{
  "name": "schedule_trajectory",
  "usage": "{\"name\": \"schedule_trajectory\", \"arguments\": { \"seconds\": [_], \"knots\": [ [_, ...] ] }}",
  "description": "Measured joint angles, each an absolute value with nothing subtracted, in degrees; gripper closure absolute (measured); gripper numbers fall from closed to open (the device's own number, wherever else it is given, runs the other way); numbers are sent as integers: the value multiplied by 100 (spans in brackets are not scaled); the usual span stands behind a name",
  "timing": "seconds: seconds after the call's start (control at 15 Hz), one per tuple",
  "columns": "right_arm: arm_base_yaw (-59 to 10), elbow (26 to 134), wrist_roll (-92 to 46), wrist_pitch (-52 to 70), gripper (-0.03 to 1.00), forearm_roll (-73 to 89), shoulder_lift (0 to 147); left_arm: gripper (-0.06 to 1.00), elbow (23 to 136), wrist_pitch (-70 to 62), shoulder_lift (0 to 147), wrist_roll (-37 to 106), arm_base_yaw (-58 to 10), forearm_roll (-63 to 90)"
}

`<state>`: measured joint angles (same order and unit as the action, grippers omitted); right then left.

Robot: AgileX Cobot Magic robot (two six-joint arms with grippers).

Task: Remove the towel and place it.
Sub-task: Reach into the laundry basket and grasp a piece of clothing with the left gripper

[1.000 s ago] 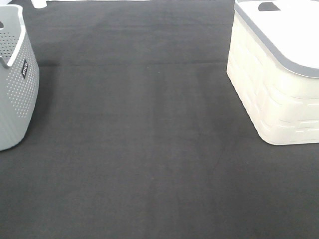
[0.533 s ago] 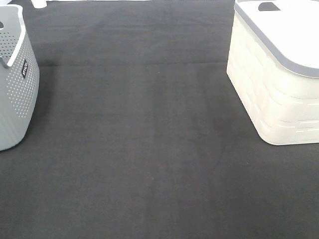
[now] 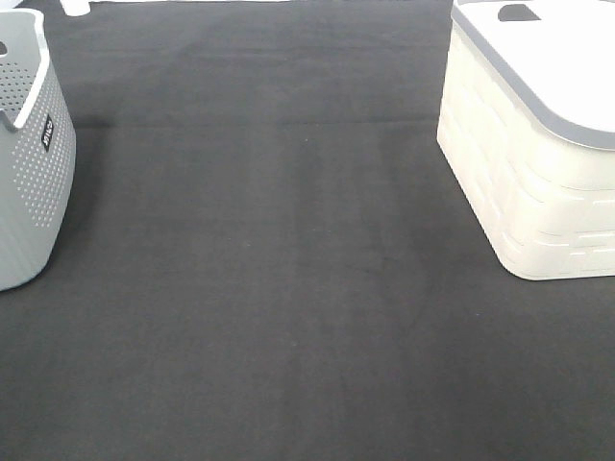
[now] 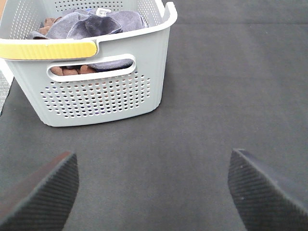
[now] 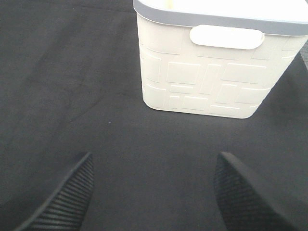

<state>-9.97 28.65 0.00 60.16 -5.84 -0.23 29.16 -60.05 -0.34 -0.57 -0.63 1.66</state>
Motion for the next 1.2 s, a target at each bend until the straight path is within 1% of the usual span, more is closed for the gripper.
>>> {"name": "schedule_trajectory", "arguments": {
  "seconds": [1.2],
  "knots": [
    [-997, 2865, 0, 6016, 27, -579, -23, 17, 2916, -6005, -34, -57, -63, 166]
  ]
}}
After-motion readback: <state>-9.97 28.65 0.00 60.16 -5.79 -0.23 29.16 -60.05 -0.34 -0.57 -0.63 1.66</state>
